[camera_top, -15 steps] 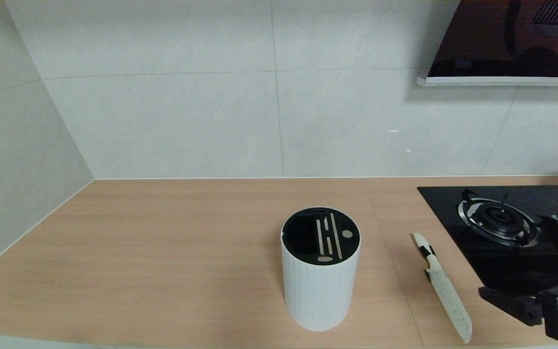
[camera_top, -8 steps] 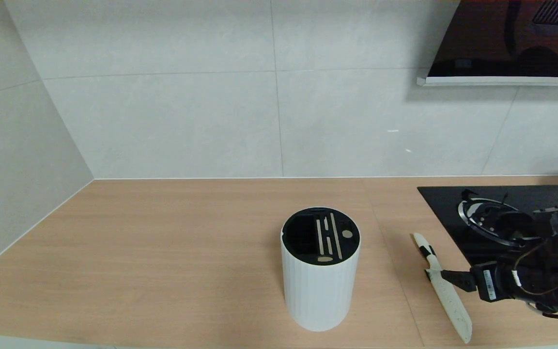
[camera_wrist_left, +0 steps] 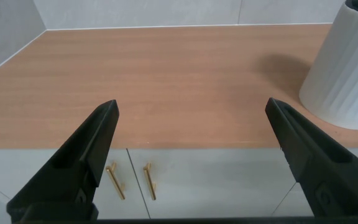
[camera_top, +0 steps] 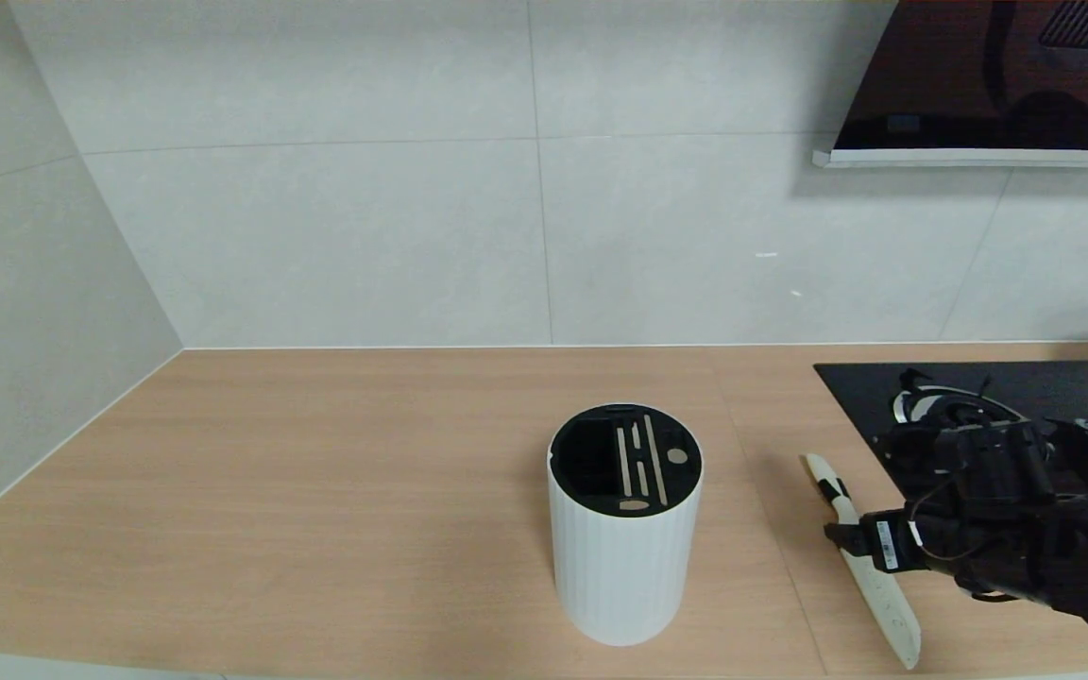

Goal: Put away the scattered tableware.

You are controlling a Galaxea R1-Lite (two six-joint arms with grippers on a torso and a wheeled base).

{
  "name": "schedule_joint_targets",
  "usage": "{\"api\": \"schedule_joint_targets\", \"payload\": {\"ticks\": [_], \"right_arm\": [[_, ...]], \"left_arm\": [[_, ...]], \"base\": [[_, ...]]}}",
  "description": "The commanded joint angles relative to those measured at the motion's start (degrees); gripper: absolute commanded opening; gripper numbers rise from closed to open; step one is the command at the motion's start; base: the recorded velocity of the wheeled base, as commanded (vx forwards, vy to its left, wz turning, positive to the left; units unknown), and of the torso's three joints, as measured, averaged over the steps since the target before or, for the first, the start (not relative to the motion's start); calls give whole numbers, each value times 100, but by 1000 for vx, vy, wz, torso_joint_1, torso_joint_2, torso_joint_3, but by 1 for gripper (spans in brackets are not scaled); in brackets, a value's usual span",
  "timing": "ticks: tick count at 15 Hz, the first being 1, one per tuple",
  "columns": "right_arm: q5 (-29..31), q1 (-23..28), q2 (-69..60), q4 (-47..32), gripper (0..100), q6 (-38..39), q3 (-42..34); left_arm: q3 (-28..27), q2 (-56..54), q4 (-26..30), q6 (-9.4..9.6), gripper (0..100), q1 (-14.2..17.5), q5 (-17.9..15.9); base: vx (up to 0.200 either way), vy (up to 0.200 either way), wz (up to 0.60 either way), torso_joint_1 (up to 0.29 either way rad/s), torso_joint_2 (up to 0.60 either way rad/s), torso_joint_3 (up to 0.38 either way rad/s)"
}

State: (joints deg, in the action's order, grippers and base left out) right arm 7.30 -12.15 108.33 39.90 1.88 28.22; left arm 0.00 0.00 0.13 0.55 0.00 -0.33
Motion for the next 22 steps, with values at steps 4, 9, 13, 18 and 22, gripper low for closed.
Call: {"api": "schedule_joint_targets", "payload": {"ticks": [4,9,13,18,22], "right_arm": [[8,134,1041,765,100,173,8],[149,187,1648,1424,100,181,157],[166,213,1780,1433,100,217,263],[166,266,1771,1433,100,217,263],[157,275,1709,1433,0,217,210]], "left_arm": [[0,9,-5,-2,100,0,-2],[0,9,-5,-2,100,0,-2],[0,9,-5,-2,100,0,-2],[0,9,-5,-2,100,0,-2],[0,9,-5,-2,100,0,-2]], "base": [[0,0,0,0,0,0],[0,0,0,0,0,0],[0,0,0,0,0,0],[0,0,0,0,0,0],[0,0,0,0,0,0]]}}
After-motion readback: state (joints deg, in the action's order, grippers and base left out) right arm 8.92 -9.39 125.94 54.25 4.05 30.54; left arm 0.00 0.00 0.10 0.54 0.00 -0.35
